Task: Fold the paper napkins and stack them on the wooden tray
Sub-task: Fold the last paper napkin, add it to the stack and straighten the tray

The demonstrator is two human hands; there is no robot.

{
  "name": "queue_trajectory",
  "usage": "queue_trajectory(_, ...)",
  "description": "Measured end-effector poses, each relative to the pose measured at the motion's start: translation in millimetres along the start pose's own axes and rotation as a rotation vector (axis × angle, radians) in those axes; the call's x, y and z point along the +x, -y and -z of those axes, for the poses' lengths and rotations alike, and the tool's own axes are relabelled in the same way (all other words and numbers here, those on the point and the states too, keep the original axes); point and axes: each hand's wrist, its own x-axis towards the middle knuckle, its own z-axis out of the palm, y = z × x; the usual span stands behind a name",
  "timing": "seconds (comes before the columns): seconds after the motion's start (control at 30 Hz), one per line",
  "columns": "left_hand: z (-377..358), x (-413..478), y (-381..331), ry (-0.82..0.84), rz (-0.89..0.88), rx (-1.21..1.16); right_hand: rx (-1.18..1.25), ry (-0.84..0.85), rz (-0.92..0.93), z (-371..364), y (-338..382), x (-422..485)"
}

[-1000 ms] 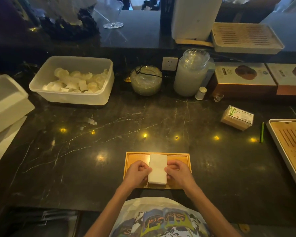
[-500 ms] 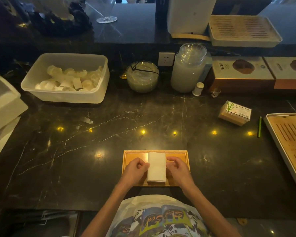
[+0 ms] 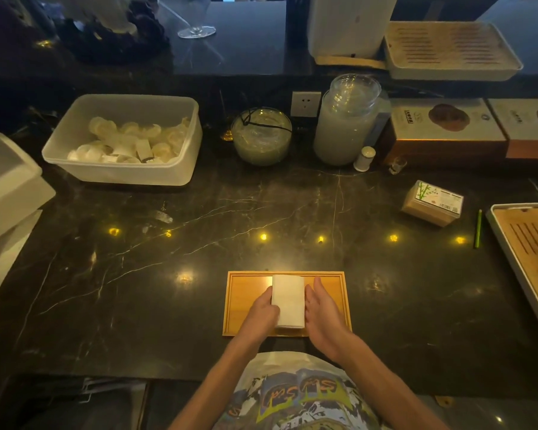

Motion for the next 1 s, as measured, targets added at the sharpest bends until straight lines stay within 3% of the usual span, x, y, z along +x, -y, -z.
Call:
queue_trajectory(0.2,6.2,-4.4,4.1,-0.037,-0.102,0.128,-0.151,-0.033,0.022,2.5,-2.9,-3.3)
queue_trajectory(0.3,20.9,-7.6,8.1,-0.124,-0.206,0.199,-0.343,-0.130,0.180,14.3,3.0,-7.1)
queue_trajectory(0.43,34.7,-9.4,9.1,-0.076,-0.309,0.452,-0.697,-0.139,0.373,31.4,11.9,-7.4)
queue_trajectory(0.67,35.2,-0.7,11.8,-0.011,-0.311,0.568,-1.080,0.002,0.372,39.0,6.7,-5.5)
queue_trajectory(1.0,34.5,6.4,11.6,0.011,-0.250,0.617,-1.245,-0.034,0.389,45.6,3.2,2.0)
